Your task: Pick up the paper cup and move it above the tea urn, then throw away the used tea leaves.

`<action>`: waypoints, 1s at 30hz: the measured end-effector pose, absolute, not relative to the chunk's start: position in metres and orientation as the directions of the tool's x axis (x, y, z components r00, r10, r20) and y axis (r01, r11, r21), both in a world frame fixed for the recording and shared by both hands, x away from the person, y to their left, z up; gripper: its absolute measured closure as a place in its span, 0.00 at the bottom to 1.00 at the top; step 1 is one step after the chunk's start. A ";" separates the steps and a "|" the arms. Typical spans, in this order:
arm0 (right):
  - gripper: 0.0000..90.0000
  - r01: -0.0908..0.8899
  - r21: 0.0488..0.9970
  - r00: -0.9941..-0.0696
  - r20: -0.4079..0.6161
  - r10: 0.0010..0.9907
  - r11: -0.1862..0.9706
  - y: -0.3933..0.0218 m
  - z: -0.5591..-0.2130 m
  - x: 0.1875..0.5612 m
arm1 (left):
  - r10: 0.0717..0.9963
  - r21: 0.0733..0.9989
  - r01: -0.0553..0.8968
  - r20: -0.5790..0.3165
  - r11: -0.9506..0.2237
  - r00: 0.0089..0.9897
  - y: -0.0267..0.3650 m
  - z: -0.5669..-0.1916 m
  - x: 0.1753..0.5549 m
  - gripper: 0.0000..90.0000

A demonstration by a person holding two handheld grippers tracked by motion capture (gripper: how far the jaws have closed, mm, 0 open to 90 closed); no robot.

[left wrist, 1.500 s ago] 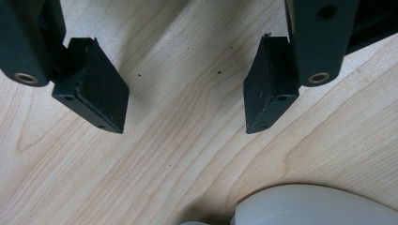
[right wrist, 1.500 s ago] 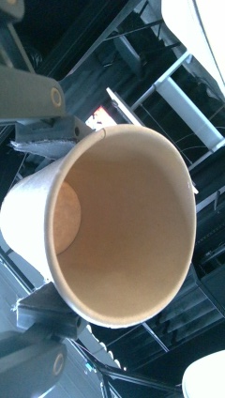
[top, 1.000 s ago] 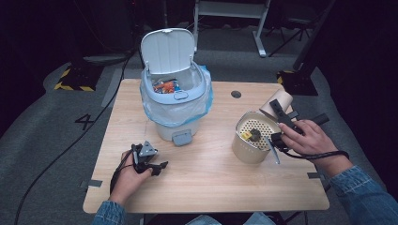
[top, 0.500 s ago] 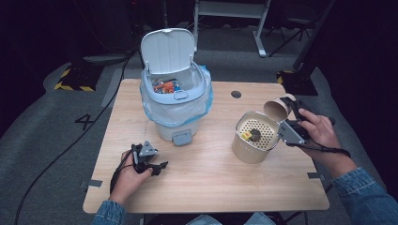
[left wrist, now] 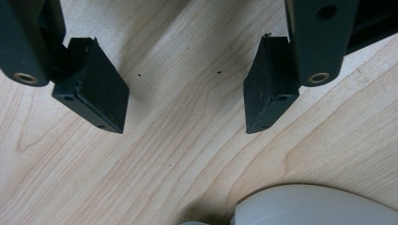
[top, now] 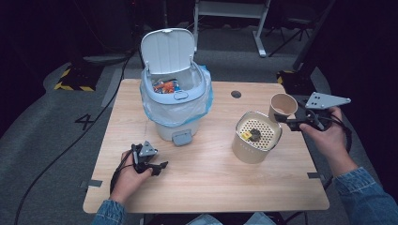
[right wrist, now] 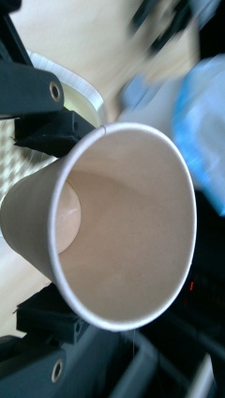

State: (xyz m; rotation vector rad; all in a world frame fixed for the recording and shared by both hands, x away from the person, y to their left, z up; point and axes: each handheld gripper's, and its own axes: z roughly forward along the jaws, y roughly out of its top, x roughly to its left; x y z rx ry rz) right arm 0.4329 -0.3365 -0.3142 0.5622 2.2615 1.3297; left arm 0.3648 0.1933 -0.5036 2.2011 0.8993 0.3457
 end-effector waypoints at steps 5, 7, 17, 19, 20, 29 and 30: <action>0.37 0.173 0.915 -0.876 -0.028 0.482 0.366 -0.341 -0.316 0.441 | 0.693 0.711 0.499 -0.023 -0.496 0.721 0.193 -0.504 0.365 0.36; 0.37 0.180 0.912 -0.882 -0.017 0.472 0.369 -0.341 -0.315 0.442 | 0.693 0.710 0.499 -0.022 -0.496 0.721 0.193 -0.504 0.365 0.35; 0.37 0.190 0.904 -0.885 -0.011 0.465 0.383 -0.335 -0.308 0.441 | 0.693 0.710 0.499 -0.022 -0.496 0.721 0.193 -0.504 0.365 0.36; 0.36 0.180 0.903 -0.885 -0.024 0.464 0.390 -0.331 -0.305 0.441 | 0.693 0.710 0.499 -0.023 -0.496 0.721 0.193 -0.504 0.365 0.35; 0.36 0.177 0.903 -0.886 -0.027 0.462 0.393 -0.329 -0.303 0.442 | 0.693 0.711 0.499 -0.023 -0.496 0.721 0.193 -0.504 0.365 0.36; 0.36 0.148 0.900 -0.899 -0.050 0.434 0.410 -0.306 -0.280 0.454 | 0.693 0.710 0.499 -0.022 -0.496 0.721 0.193 -0.504 0.365 0.35; 0.36 0.148 0.899 -0.901 -0.049 0.432 0.411 -0.303 -0.278 0.456 | 0.693 0.710 0.499 -0.022 -0.496 0.721 0.193 -0.504 0.365 0.35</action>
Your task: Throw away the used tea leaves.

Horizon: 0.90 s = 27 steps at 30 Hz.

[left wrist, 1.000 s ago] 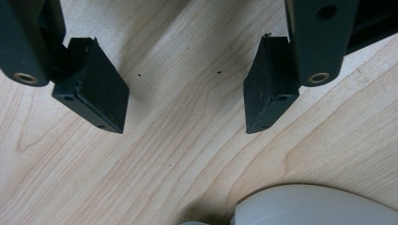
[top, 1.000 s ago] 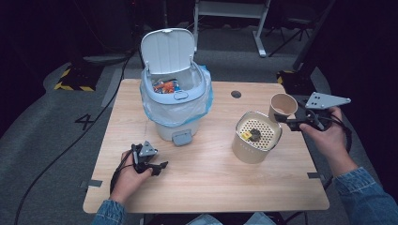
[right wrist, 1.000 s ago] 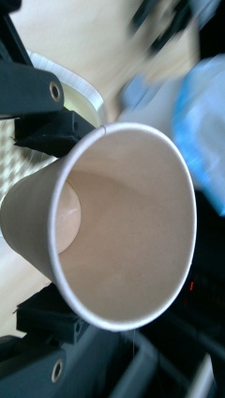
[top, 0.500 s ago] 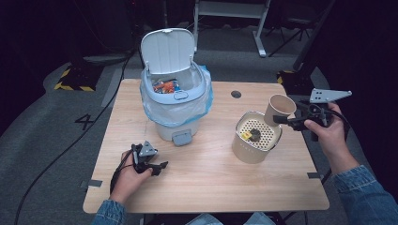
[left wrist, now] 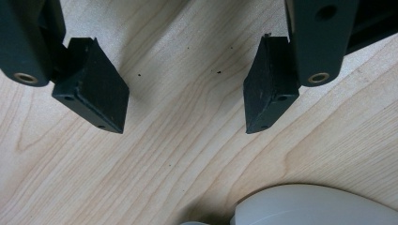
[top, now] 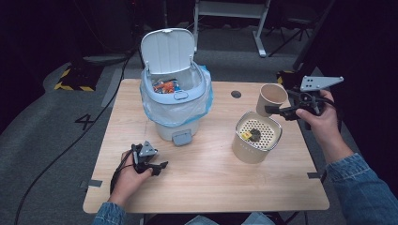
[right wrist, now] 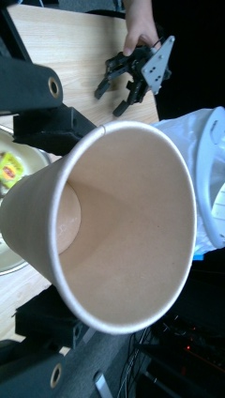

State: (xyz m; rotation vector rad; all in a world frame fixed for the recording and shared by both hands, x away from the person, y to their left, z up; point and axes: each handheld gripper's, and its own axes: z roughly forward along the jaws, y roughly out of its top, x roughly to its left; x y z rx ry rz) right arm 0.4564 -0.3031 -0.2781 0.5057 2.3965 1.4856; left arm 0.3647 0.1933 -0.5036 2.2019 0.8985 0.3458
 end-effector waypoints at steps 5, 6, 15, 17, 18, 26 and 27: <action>0.36 0.136 0.903 -0.909 -0.051 0.415 0.407 -0.289 -0.265 0.468 | 0.693 0.711 0.499 -0.023 -0.496 0.721 0.193 -0.504 0.365 0.35; 0.36 0.133 0.904 -0.911 -0.050 0.409 0.407 -0.286 -0.263 0.471 | 0.692 0.711 0.499 -0.023 -0.496 0.721 0.193 -0.504 0.365 0.36; 0.35 0.108 0.899 -0.924 -0.068 0.377 0.425 -0.252 -0.245 0.493 | 0.693 0.711 0.499 -0.022 -0.496 0.721 0.193 -0.504 0.365 0.36; 0.35 0.101 0.901 -0.926 -0.069 0.370 0.421 -0.244 -0.241 0.497 | 0.693 0.711 0.500 -0.023 -0.496 0.720 0.193 -0.504 0.365 0.36; 0.35 0.099 0.903 -0.927 -0.069 0.367 0.419 -0.240 -0.238 0.499 | 0.693 0.711 0.499 -0.023 -0.496 0.721 0.193 -0.504 0.365 0.35; 0.34 0.094 0.912 -0.927 -0.065 0.369 0.399 -0.212 -0.230 0.513 | 0.693 0.711 0.500 -0.024 -0.495 0.721 0.193 -0.504 0.365 0.36; 0.34 0.094 0.915 -0.927 -0.063 0.370 0.391 -0.209 -0.230 0.515 | 0.693 0.711 0.500 -0.024 -0.495 0.721 0.193 -0.504 0.365 0.36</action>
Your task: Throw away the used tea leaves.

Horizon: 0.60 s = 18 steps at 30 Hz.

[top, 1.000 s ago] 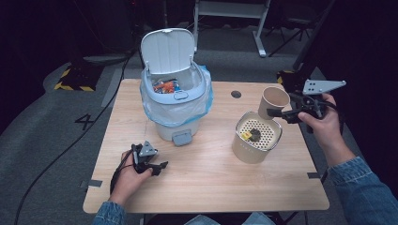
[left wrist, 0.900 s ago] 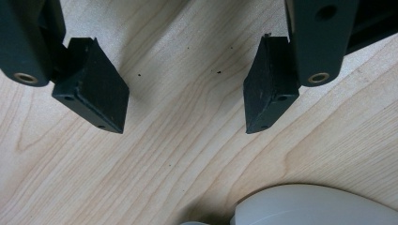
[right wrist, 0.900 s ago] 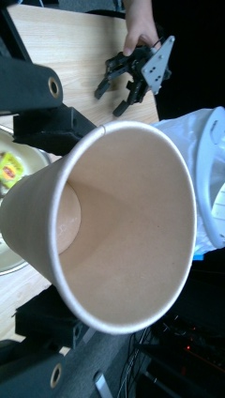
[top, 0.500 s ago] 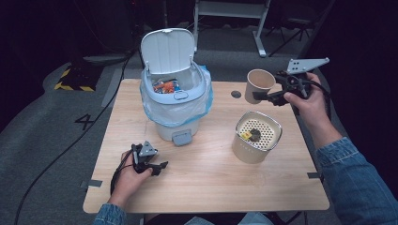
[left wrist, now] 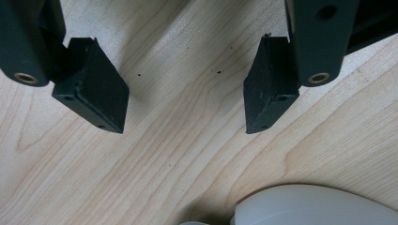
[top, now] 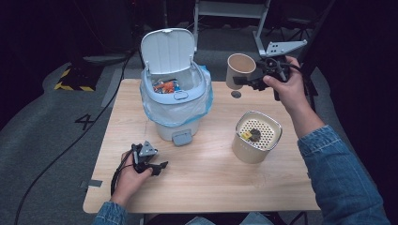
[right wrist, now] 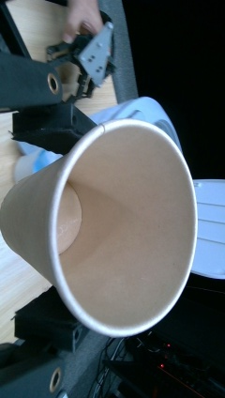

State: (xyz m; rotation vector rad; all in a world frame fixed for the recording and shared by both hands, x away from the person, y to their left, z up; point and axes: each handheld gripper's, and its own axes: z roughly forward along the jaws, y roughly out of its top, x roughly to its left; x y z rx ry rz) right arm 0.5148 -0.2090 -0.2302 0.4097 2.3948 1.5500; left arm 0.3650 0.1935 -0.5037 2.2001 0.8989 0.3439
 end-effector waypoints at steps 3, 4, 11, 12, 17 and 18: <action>0.34 0.091 0.921 -0.927 -0.061 0.370 0.378 -0.198 -0.230 0.522 | 0.693 0.711 0.500 -0.026 -0.494 0.721 0.193 -0.504 0.365 0.35; 0.34 0.087 0.922 -0.929 -0.061 0.365 0.377 -0.193 -0.230 0.524 | 0.692 0.711 0.500 -0.027 -0.494 0.721 0.194 -0.504 0.365 0.35; 0.34 0.065 0.922 -0.944 -0.067 0.322 0.382 -0.163 -0.223 0.537 | 0.691 0.711 0.500 -0.026 -0.495 0.723 0.193 -0.504 0.366 0.35; 0.34 0.064 0.922 -0.947 -0.065 0.315 0.381 -0.159 -0.222 0.539 | 0.690 0.711 0.497 -0.023 -0.498 0.724 0.194 -0.503 0.366 0.35; 0.34 0.058 0.919 -0.955 -0.064 0.291 0.390 -0.137 -0.220 0.547 | 0.690 0.710 0.497 -0.023 -0.498 0.724 0.194 -0.503 0.366 0.35; 0.34 0.056 0.916 -0.954 -0.068 0.291 0.397 -0.133 -0.221 0.548 | 0.689 0.711 0.497 -0.023 -0.498 0.724 0.194 -0.504 0.366 0.35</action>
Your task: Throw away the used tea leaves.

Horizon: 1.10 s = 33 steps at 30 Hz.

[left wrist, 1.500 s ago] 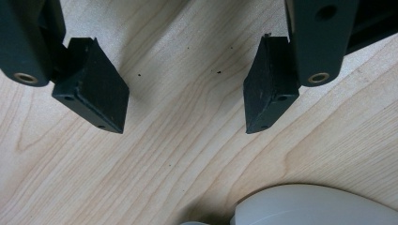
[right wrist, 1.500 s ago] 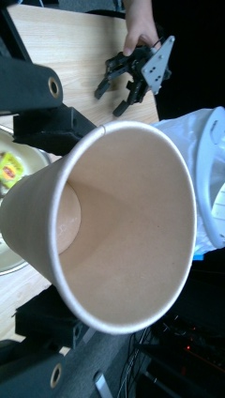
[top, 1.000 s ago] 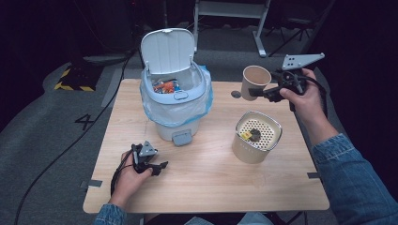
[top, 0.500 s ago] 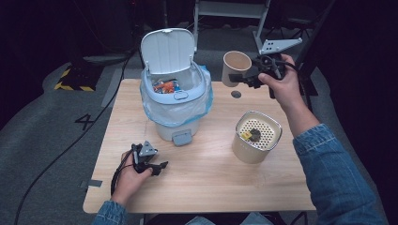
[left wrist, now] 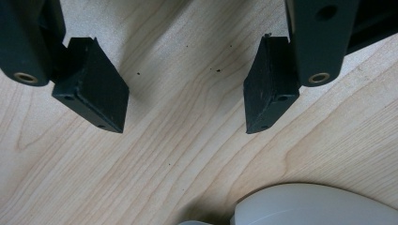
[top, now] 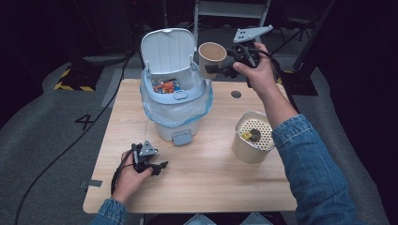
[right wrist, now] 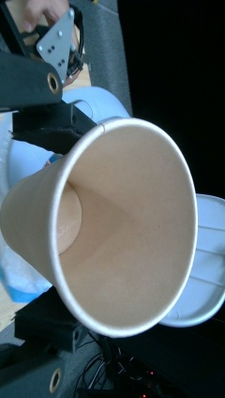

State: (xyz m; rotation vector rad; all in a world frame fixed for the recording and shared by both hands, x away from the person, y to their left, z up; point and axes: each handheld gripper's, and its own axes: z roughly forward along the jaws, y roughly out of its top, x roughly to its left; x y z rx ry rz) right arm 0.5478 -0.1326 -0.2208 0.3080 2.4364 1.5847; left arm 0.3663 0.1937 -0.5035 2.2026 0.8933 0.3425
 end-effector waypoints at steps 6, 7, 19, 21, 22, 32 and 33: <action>0.34 0.079 0.932 -0.963 -0.021 0.270 0.355 -0.110 -0.227 0.553 | 0.690 0.712 0.495 -0.020 -0.498 0.724 0.193 -0.504 0.366 0.35; 0.34 0.075 0.930 -0.961 -0.029 0.274 0.360 -0.106 -0.229 0.553 | 0.690 0.712 0.494 -0.019 -0.499 0.724 0.193 -0.504 0.366 0.35; 0.34 0.095 0.947 -0.933 -0.023 0.359 0.307 -0.086 -0.245 0.567 | 0.691 0.711 0.496 -0.019 -0.498 0.723 0.193 -0.504 0.366 0.35; 0.34 0.104 0.947 -0.933 -0.013 0.359 0.304 -0.083 -0.248 0.568 | 0.691 0.712 0.496 -0.021 -0.497 0.723 0.193 -0.504 0.366 0.35; 0.34 0.107 0.944 -0.934 -0.012 0.356 0.313 -0.081 -0.249 0.568 | 0.690 0.712 0.496 -0.021 -0.498 0.723 0.193 -0.504 0.366 0.35; 0.34 0.133 0.912 -0.945 -0.001 0.327 0.387 -0.063 -0.259 0.566 | 0.691 0.711 0.496 -0.021 -0.498 0.723 0.193 -0.504 0.366 0.35; 0.34 0.137 0.910 -0.946 0.004 0.324 0.390 -0.062 -0.260 0.566 | 0.691 0.711 0.496 -0.021 -0.498 0.723 0.193 -0.504 0.366 0.35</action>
